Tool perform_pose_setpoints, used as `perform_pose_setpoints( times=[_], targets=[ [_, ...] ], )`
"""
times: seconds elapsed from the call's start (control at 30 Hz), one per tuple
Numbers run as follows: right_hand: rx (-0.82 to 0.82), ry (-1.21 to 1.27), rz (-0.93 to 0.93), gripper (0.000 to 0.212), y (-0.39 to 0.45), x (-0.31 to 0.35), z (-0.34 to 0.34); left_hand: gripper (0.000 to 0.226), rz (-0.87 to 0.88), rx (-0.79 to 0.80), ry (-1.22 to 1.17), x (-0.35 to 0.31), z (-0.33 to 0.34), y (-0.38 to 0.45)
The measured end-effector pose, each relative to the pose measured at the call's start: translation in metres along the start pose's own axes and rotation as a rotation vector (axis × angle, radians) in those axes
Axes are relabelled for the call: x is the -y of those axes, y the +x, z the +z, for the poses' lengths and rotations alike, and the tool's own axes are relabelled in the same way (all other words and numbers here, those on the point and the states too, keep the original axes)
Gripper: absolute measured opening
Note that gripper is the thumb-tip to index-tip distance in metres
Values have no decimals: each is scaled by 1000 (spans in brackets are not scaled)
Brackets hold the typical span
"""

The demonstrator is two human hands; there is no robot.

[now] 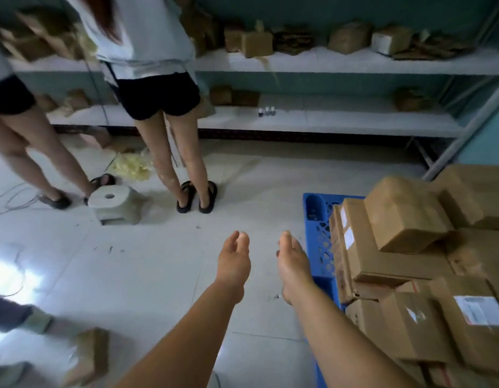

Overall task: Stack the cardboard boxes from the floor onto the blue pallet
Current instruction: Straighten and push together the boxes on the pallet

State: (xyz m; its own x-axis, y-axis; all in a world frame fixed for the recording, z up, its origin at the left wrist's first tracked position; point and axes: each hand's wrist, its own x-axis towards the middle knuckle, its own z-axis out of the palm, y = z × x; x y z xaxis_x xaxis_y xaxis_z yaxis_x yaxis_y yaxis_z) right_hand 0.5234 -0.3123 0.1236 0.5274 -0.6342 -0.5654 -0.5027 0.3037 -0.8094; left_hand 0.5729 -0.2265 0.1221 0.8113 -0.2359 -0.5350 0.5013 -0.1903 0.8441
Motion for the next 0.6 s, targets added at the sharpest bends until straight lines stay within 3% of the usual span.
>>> perform_pose_setpoints(
  times=[0.33, 0.6],
  targets=[
    [395, -284, -41, 54, -82, -34, 145, 49, -54, -453, -230, 47, -179, -42],
    [642, -446, -48, 54, -173, -89, 267, 50, -126, -700, -373, 110, -323, -90]
  ],
)
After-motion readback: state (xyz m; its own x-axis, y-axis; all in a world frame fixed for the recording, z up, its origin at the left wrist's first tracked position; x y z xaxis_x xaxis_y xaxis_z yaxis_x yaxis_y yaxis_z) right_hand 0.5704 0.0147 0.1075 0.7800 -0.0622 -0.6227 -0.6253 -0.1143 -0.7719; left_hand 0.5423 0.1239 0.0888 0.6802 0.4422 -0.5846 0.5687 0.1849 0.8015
